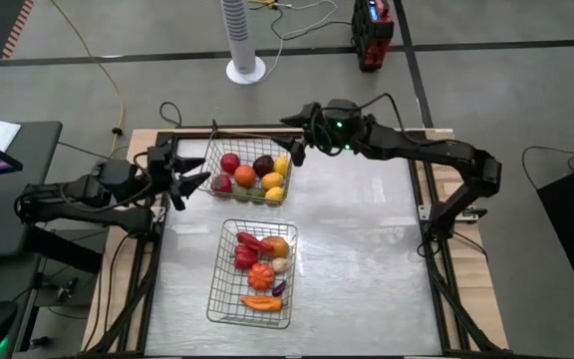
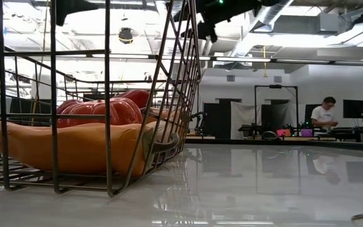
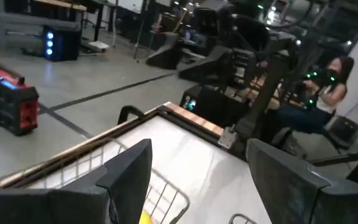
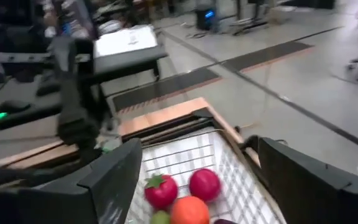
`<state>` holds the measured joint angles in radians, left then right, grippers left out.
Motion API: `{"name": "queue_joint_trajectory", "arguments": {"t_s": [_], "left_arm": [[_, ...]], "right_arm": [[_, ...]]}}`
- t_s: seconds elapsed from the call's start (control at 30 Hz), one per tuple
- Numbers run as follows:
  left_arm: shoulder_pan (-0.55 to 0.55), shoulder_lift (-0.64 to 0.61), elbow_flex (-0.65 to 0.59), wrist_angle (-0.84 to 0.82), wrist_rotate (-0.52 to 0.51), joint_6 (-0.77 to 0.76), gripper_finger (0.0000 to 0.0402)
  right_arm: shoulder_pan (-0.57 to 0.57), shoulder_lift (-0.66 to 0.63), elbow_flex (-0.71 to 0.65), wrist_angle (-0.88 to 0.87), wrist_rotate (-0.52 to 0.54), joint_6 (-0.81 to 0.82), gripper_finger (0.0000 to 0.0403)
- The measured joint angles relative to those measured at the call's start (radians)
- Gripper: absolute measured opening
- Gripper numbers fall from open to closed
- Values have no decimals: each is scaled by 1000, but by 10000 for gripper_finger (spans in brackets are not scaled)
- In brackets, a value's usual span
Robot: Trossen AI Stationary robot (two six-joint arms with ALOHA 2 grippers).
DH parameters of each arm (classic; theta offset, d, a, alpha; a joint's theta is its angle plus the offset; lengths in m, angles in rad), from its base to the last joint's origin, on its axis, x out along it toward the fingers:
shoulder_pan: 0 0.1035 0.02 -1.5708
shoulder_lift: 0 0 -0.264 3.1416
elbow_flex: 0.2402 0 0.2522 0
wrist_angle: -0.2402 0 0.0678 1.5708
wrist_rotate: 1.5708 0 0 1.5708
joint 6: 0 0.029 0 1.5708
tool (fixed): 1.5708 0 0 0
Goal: Sort produce into baskets
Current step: Return to Home Position
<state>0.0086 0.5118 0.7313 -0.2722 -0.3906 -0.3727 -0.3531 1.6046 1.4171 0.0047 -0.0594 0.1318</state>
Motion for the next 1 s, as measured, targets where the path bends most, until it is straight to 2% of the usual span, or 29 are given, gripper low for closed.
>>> {"name": "queue_joint_trajectory", "arguments": {"t_s": [0.2,0.43,0.53,0.73,1.0], "left_arm": [[0,-162,-78,-20,-89,-48,237],[0,-345,-122,-185,-189,-143,196],[0,-407,-145,-192,-197,-168,180],[0,-468,-169,-206,-195,-160,151],[0,-506,-260,-163,-189,-192,109]], "right_arm": [[-11,-103,-137,76,106,28,321],[-63,-226,-230,103,131,37,303],[-101,-297,-291,129,149,59,302],[-163,-457,-482,188,151,185,302],[-169,-612,-748,318,224,333,301]]}}
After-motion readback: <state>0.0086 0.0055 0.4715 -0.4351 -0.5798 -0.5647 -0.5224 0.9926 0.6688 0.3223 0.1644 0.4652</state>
